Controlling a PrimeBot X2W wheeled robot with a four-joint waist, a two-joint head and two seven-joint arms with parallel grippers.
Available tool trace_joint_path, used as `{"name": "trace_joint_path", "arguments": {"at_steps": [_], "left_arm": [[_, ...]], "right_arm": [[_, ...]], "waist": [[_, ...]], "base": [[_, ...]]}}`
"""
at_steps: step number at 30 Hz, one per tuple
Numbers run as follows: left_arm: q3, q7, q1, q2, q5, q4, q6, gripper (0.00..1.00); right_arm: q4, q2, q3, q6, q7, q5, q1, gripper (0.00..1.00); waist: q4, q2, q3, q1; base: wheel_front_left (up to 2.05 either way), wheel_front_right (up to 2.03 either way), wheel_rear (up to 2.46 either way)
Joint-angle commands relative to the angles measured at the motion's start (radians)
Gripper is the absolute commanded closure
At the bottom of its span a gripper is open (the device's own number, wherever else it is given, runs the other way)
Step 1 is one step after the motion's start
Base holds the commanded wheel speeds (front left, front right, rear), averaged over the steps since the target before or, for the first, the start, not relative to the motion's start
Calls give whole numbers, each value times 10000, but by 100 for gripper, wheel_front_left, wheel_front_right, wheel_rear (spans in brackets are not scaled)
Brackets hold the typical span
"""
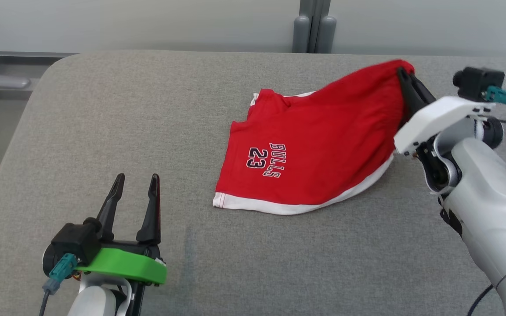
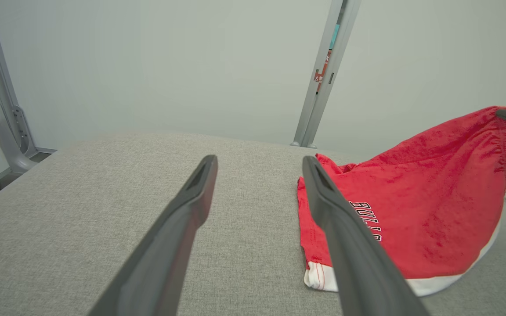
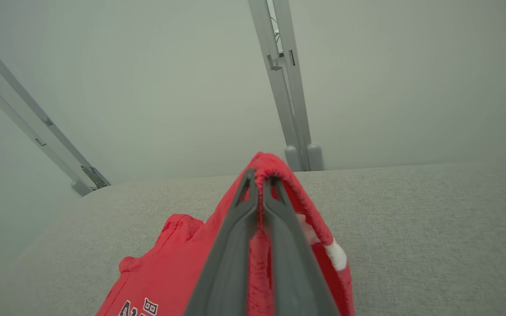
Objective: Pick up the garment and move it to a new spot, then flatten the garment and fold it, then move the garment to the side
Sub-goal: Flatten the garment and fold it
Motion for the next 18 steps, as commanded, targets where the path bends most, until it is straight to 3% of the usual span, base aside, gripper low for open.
{"name": "trace_joint_path", "arguments": {"at_steps": [1,6,7,8,18], "left_arm": [[17,-22,74,39,15,-3,-40,0],[56,-11,47,48,26,-19,-40,0],[59,-11,19,42,29,-15,-40,0],[43,-11,-7,39,29,-7,-40,0],[50,-11,101,-31,68,2,-40,0]], "right_arm": [[315,-59,-196,-1,-126,-238,207,100],[1372,68,-890,-1,-383,-868,488,100],[1511,110,-989,-1,-410,-982,500,73],[1570,156,-1053,-1,-440,-1052,498,0],[1181,-76,-1081,-3,-284,-1618,1243,0]], "waist": [[-90,0,70,0],[-275,0,167,0],[-305,0,173,0],[-326,0,174,0],[-501,0,-4,0]], "base": [[0,0,0],[0,0,0],[0,0,0],[0,0,0],[0,0,0]]}}
